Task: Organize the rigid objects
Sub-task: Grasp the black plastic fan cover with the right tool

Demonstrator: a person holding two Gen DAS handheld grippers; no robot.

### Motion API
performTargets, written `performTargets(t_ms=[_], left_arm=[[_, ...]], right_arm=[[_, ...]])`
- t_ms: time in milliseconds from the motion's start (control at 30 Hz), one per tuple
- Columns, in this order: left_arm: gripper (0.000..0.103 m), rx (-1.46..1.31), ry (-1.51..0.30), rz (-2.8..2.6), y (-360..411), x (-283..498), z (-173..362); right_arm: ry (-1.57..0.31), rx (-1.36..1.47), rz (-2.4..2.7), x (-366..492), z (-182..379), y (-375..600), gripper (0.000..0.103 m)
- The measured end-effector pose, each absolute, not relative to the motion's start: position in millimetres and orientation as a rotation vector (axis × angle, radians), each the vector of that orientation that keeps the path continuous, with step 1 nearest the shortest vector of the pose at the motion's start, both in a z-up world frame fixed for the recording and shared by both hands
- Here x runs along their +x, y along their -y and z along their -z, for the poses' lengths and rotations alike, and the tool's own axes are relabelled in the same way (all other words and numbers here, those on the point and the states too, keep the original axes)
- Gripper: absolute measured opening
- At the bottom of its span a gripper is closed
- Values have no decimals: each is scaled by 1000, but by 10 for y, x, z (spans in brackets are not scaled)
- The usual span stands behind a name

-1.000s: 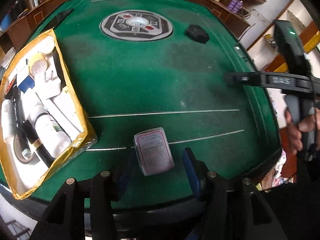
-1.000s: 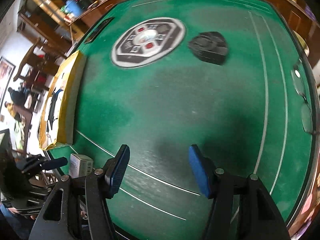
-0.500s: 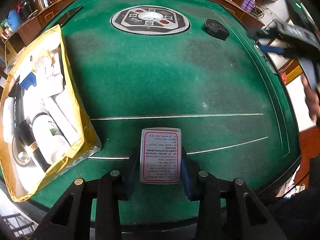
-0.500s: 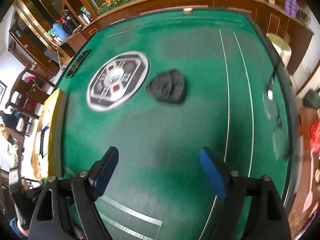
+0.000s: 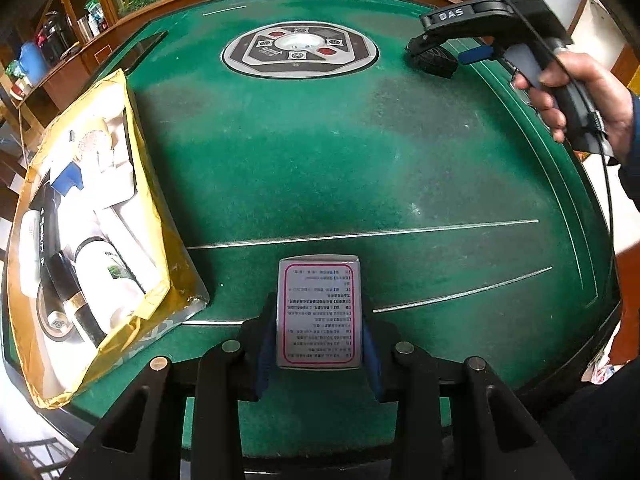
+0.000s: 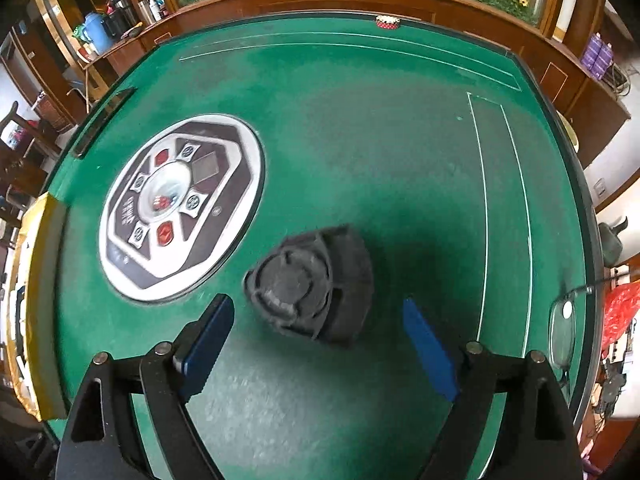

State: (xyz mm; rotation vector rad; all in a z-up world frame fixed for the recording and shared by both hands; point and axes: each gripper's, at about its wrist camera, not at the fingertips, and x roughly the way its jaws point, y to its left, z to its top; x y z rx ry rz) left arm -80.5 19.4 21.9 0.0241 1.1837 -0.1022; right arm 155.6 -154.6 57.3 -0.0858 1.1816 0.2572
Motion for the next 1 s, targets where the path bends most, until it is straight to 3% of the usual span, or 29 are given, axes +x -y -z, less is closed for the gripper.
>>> performTargets(t_ms=[133,200,233,1000], left_arm=[[37,31,-1169,95,-186,-808,-215],[37,28,-1162,89,-189,-800,-215],[37,22,-1159,81,-199,-793,-217],[36,134,-966,44,-147,-703,-555]], right_arm=[[-1189,-71,-254,1632,-472,1532,85],[-1187,-49,-263,1635,-467,1535,78],[-1193,-27,-287,1621,-481,1527,68],[-1116,-17,-440,325,-932,1292,68]])
